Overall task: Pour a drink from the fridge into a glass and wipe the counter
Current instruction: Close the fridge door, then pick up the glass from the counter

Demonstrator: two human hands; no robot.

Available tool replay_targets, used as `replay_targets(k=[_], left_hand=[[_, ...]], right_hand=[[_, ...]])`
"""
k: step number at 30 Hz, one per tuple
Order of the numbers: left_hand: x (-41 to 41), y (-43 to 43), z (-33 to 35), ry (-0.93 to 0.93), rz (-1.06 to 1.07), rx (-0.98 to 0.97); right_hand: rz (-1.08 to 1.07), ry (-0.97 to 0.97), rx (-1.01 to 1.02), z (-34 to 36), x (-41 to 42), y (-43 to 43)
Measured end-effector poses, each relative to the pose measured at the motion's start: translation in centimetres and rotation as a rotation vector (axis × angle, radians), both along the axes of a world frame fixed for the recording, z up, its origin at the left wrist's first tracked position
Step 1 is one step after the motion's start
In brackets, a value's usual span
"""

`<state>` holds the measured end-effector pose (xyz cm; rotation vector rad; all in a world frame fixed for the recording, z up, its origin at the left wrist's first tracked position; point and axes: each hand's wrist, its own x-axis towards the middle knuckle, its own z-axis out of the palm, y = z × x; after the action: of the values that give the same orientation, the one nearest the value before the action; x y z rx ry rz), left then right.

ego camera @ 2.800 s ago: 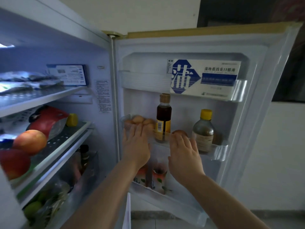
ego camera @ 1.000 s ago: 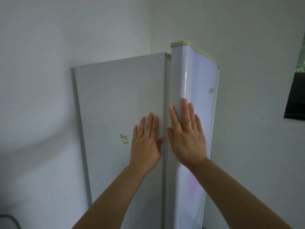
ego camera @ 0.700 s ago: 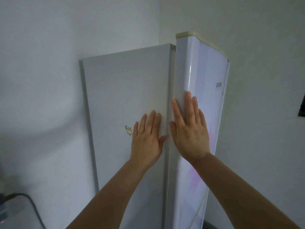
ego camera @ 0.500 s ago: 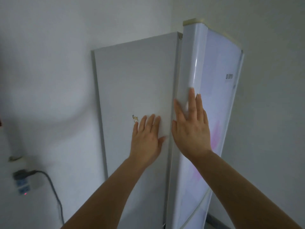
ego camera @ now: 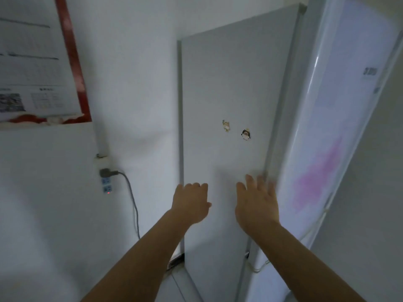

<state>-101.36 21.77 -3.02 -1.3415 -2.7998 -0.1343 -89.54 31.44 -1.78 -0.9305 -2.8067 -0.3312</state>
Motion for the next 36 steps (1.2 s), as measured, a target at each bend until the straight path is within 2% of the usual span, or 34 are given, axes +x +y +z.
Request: replay_targets(k=[8,12,24,36], left_hand=[[0.9,-15.6,-4.0,-0.079,0.262,-0.125],[1.9,-24.9,-5.3,-0.110,0.429,-0.175],[6.8,-48.4,-5.6,-0.203,0.960,-0.150],[7.5,-63.9,-6.6,-0.308,1.432,-0.053]], right_hand=[[0.443,-0.203,-0.338,-4.2,-2.4,-11.3],[0.594,-0.273,-0.418,-5.3,-3.6,-18.4],[1.112,-0.405,-0.421,-5.7,-8.0,-40.6],[1.549,-0.585,-0.416,-7.3,-15.1,-59.9]])
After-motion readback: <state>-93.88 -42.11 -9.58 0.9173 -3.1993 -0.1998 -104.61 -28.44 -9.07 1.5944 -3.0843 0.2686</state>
